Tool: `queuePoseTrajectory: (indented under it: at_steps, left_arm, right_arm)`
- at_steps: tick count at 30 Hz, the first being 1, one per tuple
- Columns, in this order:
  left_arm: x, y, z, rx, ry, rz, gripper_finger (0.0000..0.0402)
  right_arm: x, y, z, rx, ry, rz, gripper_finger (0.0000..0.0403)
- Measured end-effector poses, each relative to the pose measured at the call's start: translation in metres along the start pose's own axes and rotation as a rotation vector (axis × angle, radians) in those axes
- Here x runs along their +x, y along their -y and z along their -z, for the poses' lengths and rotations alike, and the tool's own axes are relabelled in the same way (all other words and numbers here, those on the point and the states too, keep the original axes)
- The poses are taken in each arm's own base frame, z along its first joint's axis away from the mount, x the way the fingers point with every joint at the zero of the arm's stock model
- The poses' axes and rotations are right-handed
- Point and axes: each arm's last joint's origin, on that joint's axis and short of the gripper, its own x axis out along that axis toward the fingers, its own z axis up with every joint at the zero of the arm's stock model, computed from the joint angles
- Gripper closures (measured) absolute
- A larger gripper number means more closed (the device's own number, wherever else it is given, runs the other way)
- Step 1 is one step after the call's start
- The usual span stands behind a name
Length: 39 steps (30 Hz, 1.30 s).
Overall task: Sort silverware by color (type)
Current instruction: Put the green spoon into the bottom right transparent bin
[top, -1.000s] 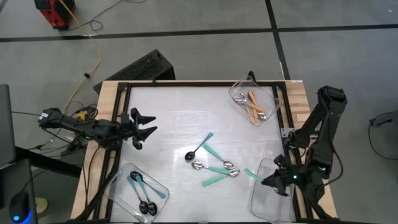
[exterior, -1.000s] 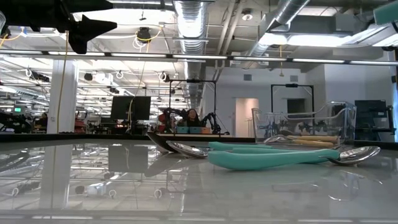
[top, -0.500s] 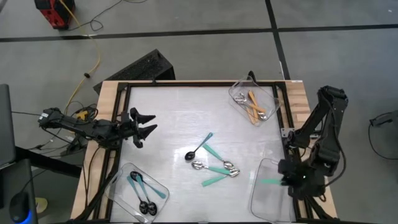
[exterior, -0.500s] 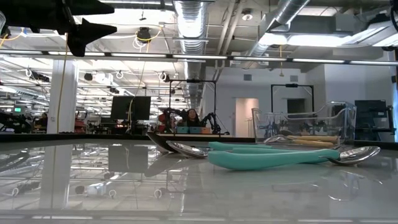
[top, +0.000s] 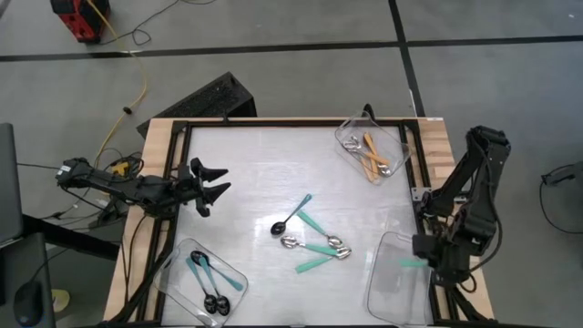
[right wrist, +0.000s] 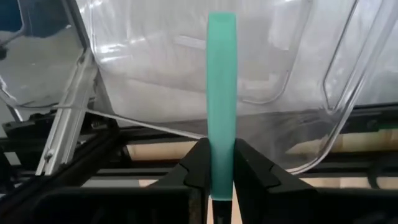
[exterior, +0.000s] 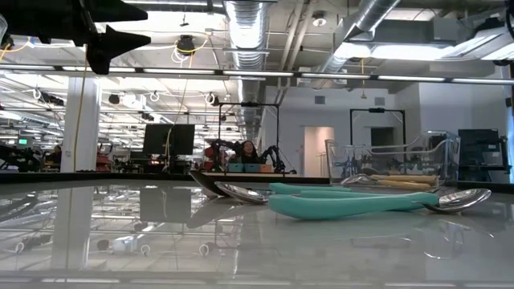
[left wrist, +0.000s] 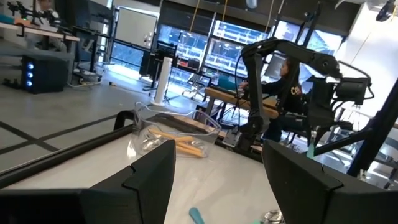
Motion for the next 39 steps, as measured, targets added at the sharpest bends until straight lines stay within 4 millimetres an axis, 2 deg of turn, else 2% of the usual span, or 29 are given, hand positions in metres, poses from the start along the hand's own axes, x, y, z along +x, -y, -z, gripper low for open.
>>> queuePoseTrajectory:
  at_steps: [12, 19, 24, 39]
  left_arm:
    - [0.000, -0.002, 0.001, 0.010, 0.003, -0.069, 0.0176]
    - [0.000, -0.002, 0.001, 0.010, 0.003, -0.071, 0.0176]
    - [0.000, -0.002, 0.001, 0.010, 0.004, -0.070, 0.0176]
    - [0.000, -0.003, 0.003, -0.006, -0.018, -0.076, 0.0176]
  right_arm:
    - [0.000, -0.004, -0.020, -0.193, 0.020, -0.079, 0.0331]
    - [0.019, -0.018, -0.039, -0.293, -0.092, -0.128, 0.0331]
    - [0.032, -0.021, -0.041, -0.342, -0.182, -0.096, 0.0331]
    - [0.055, -0.024, -0.053, -0.436, -0.237, -0.011, 0.0331]
